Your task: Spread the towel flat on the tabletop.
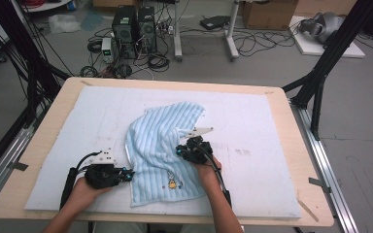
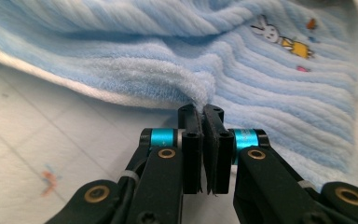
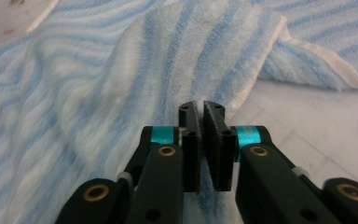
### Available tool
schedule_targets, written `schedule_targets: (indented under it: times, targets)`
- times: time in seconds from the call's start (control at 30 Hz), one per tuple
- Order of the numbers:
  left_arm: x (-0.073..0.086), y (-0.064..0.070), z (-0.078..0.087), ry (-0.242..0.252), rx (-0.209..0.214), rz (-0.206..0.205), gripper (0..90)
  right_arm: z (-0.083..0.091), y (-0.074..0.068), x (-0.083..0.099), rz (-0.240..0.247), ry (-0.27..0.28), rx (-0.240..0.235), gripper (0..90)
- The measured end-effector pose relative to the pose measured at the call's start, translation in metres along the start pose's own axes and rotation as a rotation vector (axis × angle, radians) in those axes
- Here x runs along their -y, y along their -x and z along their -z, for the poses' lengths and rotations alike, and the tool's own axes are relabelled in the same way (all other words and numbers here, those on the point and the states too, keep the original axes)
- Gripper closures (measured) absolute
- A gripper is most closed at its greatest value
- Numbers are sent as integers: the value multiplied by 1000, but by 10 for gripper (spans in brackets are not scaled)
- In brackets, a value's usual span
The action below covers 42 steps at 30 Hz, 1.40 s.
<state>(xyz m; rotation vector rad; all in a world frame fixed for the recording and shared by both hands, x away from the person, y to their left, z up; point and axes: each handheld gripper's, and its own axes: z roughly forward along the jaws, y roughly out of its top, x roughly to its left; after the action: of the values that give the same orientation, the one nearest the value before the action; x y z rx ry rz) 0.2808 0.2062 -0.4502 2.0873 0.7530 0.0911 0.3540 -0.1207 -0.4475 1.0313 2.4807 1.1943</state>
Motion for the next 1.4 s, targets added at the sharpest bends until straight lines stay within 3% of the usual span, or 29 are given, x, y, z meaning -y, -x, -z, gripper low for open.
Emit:
schedule_targets:
  times: [0.17,0.23,0.33,0.5,0.63,0.7,0.73,0.87,0.97,1.07,1.13,1.23,1.4]
  targets:
    - [-2,-2,1,14,27,-1,839,31,3,20,-5,7,13,863]
    - [-3,-4,0,17,29,8,763,44,5,29,-11,9,35,863]
    - [-6,-9,0,31,12,41,619,64,8,43,-24,-5,64,863]
    - [-10,-14,5,112,-32,64,493,85,5,60,-33,-69,90,863]
    - [-12,-19,12,166,-72,74,465,101,-2,68,-33,-125,120,861]
    - [-12,-21,14,185,-88,80,465,107,-1,68,-39,-118,139,835]
    - [-13,-22,14,193,-95,84,463,108,1,67,-49,-97,147,780]
    - [-15,-26,15,214,-122,90,450,98,16,50,-87,-4,182,640]
    - [-15,-28,16,219,-132,95,450,73,31,33,-110,50,216,545]
    - [-16,-32,16,216,-141,96,447,46,40,19,-109,25,241,508]
    - [-17,-34,16,224,-145,101,443,33,41,13,-85,15,242,539]
    - [-22,-39,16,232,-155,103,437,23,39,11,-30,-16,214,676]
    - [-27,-51,12,231,-192,129,436,31,39,16,5,-39,164,862]
